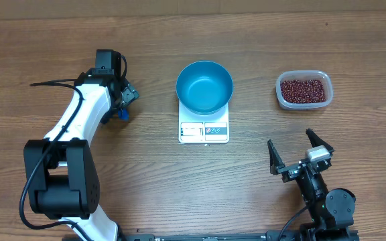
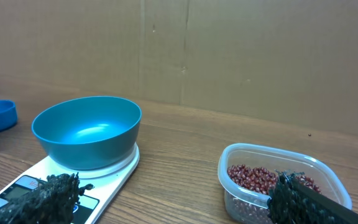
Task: Scoop item into bowl and weigh 150g on scale
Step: 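Move the left gripper over the blue scoop and grasp its handle, then lift the blue scoop with the left gripper over the teal bowl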
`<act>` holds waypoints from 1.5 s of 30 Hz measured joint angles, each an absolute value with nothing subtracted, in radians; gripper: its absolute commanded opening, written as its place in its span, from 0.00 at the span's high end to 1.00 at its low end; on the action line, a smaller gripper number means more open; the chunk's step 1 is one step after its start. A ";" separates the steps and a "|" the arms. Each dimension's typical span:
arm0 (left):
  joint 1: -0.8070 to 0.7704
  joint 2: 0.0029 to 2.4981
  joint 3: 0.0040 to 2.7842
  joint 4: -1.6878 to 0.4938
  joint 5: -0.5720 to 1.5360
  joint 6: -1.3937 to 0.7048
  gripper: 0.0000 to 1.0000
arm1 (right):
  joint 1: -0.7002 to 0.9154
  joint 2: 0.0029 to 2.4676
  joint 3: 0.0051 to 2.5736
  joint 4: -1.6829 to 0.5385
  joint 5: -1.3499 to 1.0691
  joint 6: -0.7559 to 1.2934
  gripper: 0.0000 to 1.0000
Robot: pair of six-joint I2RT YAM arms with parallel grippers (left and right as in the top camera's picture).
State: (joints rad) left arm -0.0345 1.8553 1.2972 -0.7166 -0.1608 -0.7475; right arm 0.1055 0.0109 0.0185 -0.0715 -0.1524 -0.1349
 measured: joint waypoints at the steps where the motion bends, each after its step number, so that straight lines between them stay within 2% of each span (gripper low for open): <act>1: -0.035 1.855 1.298 -0.711 -0.161 -0.751 0.13 | 0.105 0.011 0.019 -0.072 -0.152 -0.134 0.00; 14: -0.035 1.875 1.299 -0.645 -0.188 -0.780 0.20 | 0.105 0.011 0.019 -0.071 -0.152 -0.135 0.00; 22: -0.035 1.899 1.303 -0.642 -0.199 -0.780 0.30 | 0.105 0.011 0.019 -0.072 -0.152 -0.135 0.00; 30: -0.035 1.953 1.304 -0.624 -0.199 -0.780 0.32 | 0.105 0.011 0.019 -0.072 -0.152 -0.135 0.00; 35: -0.035 1.953 1.304 -0.612 -0.206 -0.781 0.39 | 0.105 0.011 0.019 -0.072 -0.153 -0.135 0.00; 39: -0.035 1.953 1.304 -0.611 -0.218 -0.784 0.49 | 0.105 0.011 0.019 -0.072 -0.153 -0.135 0.00; 42: -0.035 1.953 1.304 -0.604 -0.222 -0.784 0.60 | 0.105 0.011 0.019 -0.072 -0.152 -0.135 0.00; 45: -0.035 1.953 1.304 -0.603 -0.222 -0.784 0.66 | 0.105 0.011 0.019 -0.072 -0.152 -0.135 0.00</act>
